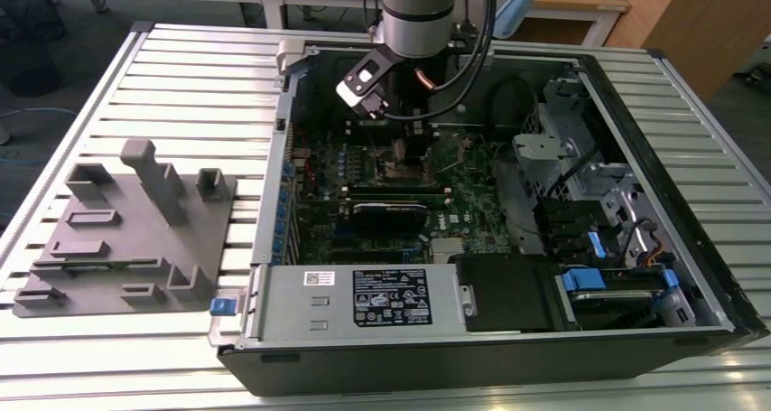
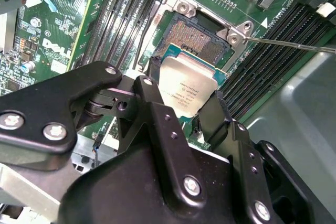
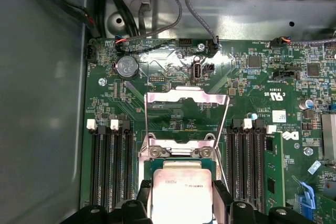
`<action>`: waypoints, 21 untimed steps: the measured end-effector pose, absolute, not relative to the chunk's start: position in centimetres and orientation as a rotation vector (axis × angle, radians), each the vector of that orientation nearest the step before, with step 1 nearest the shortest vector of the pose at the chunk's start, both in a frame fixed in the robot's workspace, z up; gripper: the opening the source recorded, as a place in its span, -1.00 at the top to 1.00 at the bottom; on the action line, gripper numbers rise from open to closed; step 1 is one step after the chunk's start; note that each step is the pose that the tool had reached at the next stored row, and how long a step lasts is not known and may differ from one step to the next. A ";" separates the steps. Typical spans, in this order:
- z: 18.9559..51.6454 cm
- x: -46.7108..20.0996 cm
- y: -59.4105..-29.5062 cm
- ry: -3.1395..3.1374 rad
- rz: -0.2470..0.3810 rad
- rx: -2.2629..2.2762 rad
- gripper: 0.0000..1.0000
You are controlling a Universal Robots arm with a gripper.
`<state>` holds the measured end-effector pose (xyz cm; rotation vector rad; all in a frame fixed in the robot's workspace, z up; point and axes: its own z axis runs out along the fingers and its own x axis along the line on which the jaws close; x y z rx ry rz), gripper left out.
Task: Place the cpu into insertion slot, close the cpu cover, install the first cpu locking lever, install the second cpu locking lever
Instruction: 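Place the cpu into insertion slot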
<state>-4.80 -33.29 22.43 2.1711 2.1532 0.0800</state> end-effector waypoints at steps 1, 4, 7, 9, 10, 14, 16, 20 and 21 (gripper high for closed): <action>22.4 -4.8 -33.3 2.153 0.080 2.171 -0.08; 22.4 -4.8 -33.4 2.153 0.080 2.171 -0.08; 22.0 -4.9 -33.4 2.153 0.080 2.171 -0.08; 21.8 -5.1 -33.4 2.153 0.080 2.171 -0.08; 21.7 -5.1 -33.4 2.153 0.080 2.171 -0.08; 21.4 -5.4 -33.4 2.153 0.080 2.171 -0.08; 21.2 -5.5 -33.4 2.153 0.080 2.171 -0.08; 20.5 -5.5 -33.4 2.157 0.080 2.168 -0.08; 20.4 -5.5 -33.4 2.157 0.080 2.168 -0.08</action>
